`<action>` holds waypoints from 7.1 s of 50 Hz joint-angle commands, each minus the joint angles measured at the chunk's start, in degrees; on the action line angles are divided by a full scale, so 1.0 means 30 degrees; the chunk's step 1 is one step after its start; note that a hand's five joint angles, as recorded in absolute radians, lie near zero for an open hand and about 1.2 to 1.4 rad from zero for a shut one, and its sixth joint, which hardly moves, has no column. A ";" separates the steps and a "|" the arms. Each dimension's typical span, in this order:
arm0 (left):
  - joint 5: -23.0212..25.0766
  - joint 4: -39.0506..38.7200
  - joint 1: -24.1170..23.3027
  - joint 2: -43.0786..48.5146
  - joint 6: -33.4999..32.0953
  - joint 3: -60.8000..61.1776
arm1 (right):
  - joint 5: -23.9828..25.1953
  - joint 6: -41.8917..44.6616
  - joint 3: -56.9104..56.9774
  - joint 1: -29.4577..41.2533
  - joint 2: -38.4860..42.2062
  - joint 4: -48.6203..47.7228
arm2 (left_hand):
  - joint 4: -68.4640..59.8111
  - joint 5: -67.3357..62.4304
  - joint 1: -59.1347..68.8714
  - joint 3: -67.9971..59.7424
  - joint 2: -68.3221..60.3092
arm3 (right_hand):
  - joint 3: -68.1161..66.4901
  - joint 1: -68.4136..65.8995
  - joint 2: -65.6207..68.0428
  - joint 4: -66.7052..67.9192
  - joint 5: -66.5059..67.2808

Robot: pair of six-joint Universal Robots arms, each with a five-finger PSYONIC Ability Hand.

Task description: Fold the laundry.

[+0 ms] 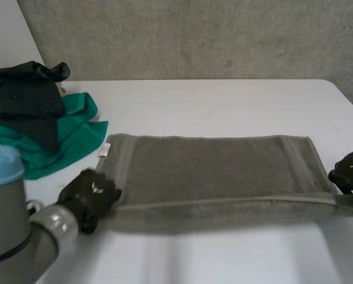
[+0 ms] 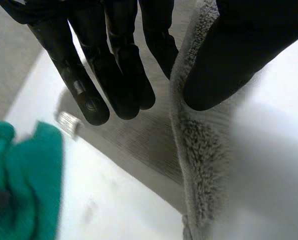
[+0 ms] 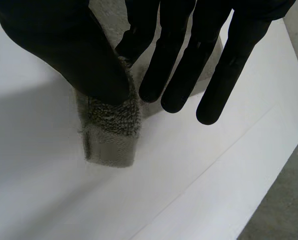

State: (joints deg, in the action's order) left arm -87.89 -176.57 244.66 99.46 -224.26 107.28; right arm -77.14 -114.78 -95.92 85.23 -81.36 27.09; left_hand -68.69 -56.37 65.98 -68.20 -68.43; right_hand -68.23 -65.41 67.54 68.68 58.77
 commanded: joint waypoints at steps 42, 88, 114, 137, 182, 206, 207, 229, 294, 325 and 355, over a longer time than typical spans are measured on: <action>-0.0204 -0.7268 -0.1368 1.1854 -0.0458 -1.4938 | -0.2066 -0.9901 0.8306 0.2766 0.7262 -0.9331 | 1.9565 1.8789 -1.8660 1.9398 1.9478 | 1.9409 1.8471 -1.9180 -1.9559 -1.9591; 0.0059 -0.7326 -0.0724 0.3644 0.4266 -0.4705 | -0.1416 0.0000 0.5049 -0.0938 0.6056 -1.2749 | 1.9565 1.8789 -1.8660 1.9398 1.9478 | -0.3924 -0.4863 0.4153 0.3775 0.3742; 0.0088 -0.7853 -0.0137 0.1914 0.5027 -0.2360 | 0.3077 -0.1345 0.4874 1.3748 0.9895 -1.5184 | 1.9565 1.8789 -1.8660 1.9398 1.9478 | 0.8175 0.7236 -0.7946 -0.8324 -0.8357; 0.0030 -0.7883 -0.2978 0.3260 0.5320 -0.5465 | 0.0987 -1.1111 -0.0131 0.4846 0.4763 -0.9175 | 1.9565 1.8789 -1.8660 1.9398 1.9478 | 1.9409 1.8471 -1.9180 -1.9559 -1.9591; -0.0263 -0.7678 -0.3242 0.3144 0.8187 -0.6164 | 0.0782 -0.9313 0.0860 1.2461 0.5269 -1.3484 | 1.9438 1.8662 -1.8533 1.9271 1.9351 | 1.9409 1.8471 -1.9180 -1.9559 -1.9591; -0.1757 -0.3869 -0.5792 0.7393 1.0066 -1.1238 | -0.0038 -1.6494 0.4697 0.7566 0.6435 -0.8737 | 1.9437 1.8661 -1.8532 1.9271 1.9350 | 1.4671 1.3733 -1.4442 -1.4821 -1.4854; -0.1786 -0.3869 -0.5792 0.7364 1.0066 -1.1034 | -0.0009 -1.6582 0.4843 0.7566 0.6465 -0.8737 | 1.9437 1.8661 -1.8532 1.9271 1.9350 | 1.4616 1.3677 -1.4387 -1.4765 -1.4798; -0.1874 -0.4748 -0.5646 0.5753 1.0095 -0.8981 | -0.0097 -1.6876 0.7042 0.9470 0.9513 -0.8971 | 1.9493 1.8717 -1.8588 1.9327 1.9406 | -0.3924 -0.4863 0.4153 0.3775 0.3742; -0.3249 0.0787 -0.7110 1.3809 1.1092 -1.7683 | 0.1398 -1.8373 0.5665 0.7126 0.8661 -0.6745 | 1.9045 1.8269 -1.8140 1.8878 1.8958 | 1.9409 1.8471 -1.9180 -1.9559 -1.9591; 0.4915 0.1053 -0.5792 0.7013 1.1384 -1.5925 | 0.3003 -2.0185 -0.0716 0.3699 0.5352 -0.8791 | 1.9269 1.8493 -1.8364 1.9103 1.9182 | 1.9409 1.8471 -1.9180 -1.9559 -1.9591; 0.8175 0.1024 -0.5440 0.6631 1.3318 -1.5485 | 0.1898 -2.2003 0.0478 0.6512 0.8135 -1.2546 | 1.9045 1.8269 -1.8140 1.8878 1.8958 | -0.3906 -0.4844 0.4134 0.3756 0.3723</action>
State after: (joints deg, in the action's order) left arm -63.36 -173.42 228.29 119.34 -184.31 60.37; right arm -67.90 -180.83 -97.53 104.32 -59.68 -10.61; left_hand -11.32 -3.01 10.57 -11.92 -11.59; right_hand -43.59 -41.29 45.00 43.51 32.57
